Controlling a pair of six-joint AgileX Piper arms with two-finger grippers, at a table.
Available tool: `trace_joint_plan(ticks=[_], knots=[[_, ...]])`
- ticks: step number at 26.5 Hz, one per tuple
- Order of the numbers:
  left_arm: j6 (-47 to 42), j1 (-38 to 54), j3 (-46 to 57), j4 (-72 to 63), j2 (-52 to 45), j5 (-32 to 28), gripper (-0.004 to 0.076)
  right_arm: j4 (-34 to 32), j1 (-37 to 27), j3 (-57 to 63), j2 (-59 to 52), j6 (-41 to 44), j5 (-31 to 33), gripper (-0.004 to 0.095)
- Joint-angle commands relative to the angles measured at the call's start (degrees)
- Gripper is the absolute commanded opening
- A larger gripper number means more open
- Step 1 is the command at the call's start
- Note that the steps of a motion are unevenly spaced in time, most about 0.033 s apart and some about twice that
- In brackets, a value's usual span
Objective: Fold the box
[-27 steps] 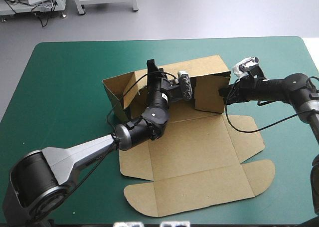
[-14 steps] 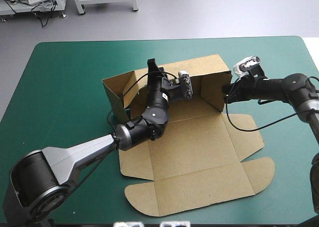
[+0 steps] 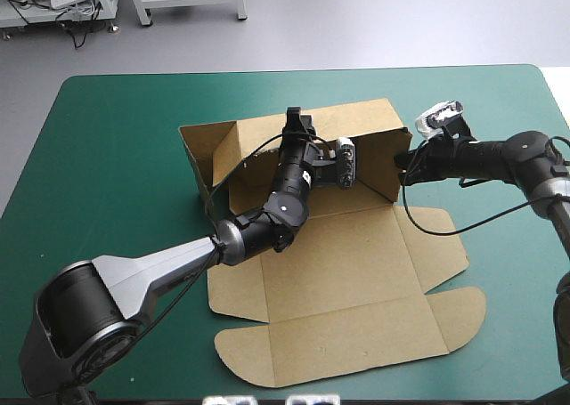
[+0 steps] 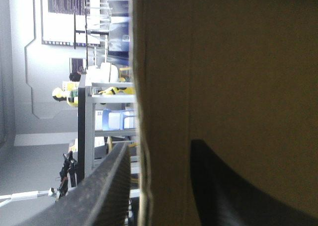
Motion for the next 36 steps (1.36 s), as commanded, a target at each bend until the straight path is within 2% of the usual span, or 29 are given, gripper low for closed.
trace_joint_plan(ticks=[1,10,14,16,17,18,21,26,31,36], knots=[[-4.17,-2.29,-2.40,7.41,-2.73,-0.77,0.0300,3.23,0.03,-1.29,-2.18,-0.14,1.34,0.0001],[-10.43,-11.29,-4.60,7.27,-2.73,6.81,0.0293,3.23,0.03,-1.29,-2.18,1.72,0.96,0.0000],[-11.44,-15.74,-4.60,7.27,-2.73,13.68,0.0293,3.23,0.03,-1.29,-2.18,2.52,0.80,0.0001],[-13.54,-16.93,-4.60,7.02,-3.29,16.97,0.0209,3.23,0.03,-1.29,-2.18,3.32,0.91,0.0000],[-14.42,-16.96,-4.64,6.23,-4.54,16.75,0.0074,3.23,0.03,-1.29,-2.18,3.48,0.91,0.0000],[-15.57,-16.96,-4.64,5.90,-5.64,15.94,-0.0008,3.23,0.03,-1.29,-2.18,3.48,1.02,0.0000],[-19.65,-16.84,-4.64,1.93,-10.26,9.49,0.0017,3.23,0.03,-1.29,-2.18,3.74,1.02,0.0001],[-21.02,-12.26,-4.64,-10.73,-19.99,-9.80,0.0017,3.23,0.03,-1.29,-2.18,3.97,0.78,0.0000],[-21.02,-3.05,-4.64,-22.80,-26.95,-16.17,0.0017,3.23,0.03,-1.29,-2.18,4.33,1.02,0.0000],[-20.14,12.36,-4.64,-39.62,-31.83,-20.05,0.0017,3.23,0.03,-1.29,-2.18,5.00,1.54,0.0001]])
